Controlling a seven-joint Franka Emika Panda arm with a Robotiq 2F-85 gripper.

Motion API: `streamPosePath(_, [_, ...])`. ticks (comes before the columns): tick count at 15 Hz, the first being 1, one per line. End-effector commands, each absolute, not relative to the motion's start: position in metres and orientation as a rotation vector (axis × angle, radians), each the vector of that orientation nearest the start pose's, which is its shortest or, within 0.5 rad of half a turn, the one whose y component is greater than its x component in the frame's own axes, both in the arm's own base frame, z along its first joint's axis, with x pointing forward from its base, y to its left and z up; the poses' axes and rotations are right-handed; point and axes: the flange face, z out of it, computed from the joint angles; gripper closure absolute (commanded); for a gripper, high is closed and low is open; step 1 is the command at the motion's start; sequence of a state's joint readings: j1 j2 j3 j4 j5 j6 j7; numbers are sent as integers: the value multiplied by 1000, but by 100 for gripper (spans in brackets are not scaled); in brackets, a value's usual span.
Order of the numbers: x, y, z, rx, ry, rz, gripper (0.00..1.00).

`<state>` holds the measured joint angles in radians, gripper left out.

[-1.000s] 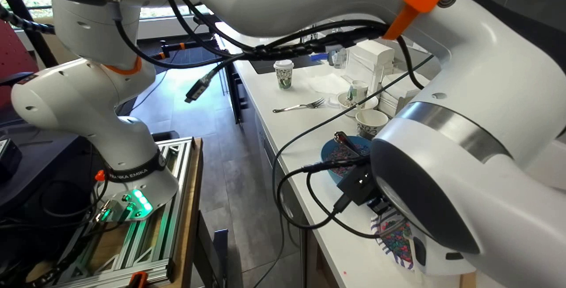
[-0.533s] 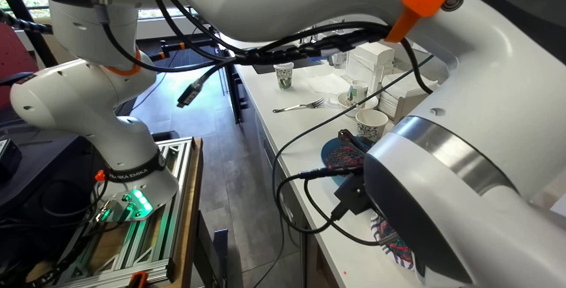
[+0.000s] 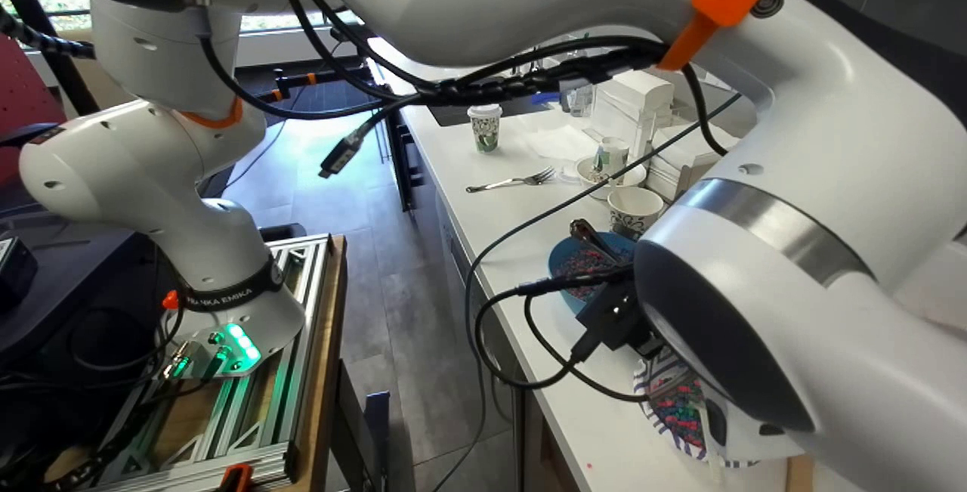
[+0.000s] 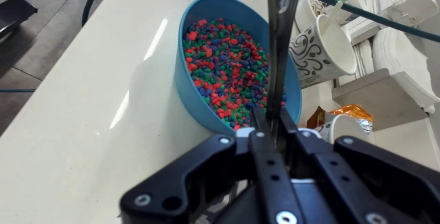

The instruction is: Transfer a spoonful of contents from the blue bowl to the white bowl

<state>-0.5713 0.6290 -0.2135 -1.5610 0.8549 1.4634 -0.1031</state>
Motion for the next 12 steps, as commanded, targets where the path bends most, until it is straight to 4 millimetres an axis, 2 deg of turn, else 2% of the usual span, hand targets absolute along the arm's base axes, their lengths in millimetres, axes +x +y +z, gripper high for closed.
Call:
streamPosePath(1, [535,-338,285,-2105,954,381,97])
streamPosePath(7, [558,-279,302,-2389,902,359,97])
streamPosePath(12, [553,-224,317,-2586,832,407,97])
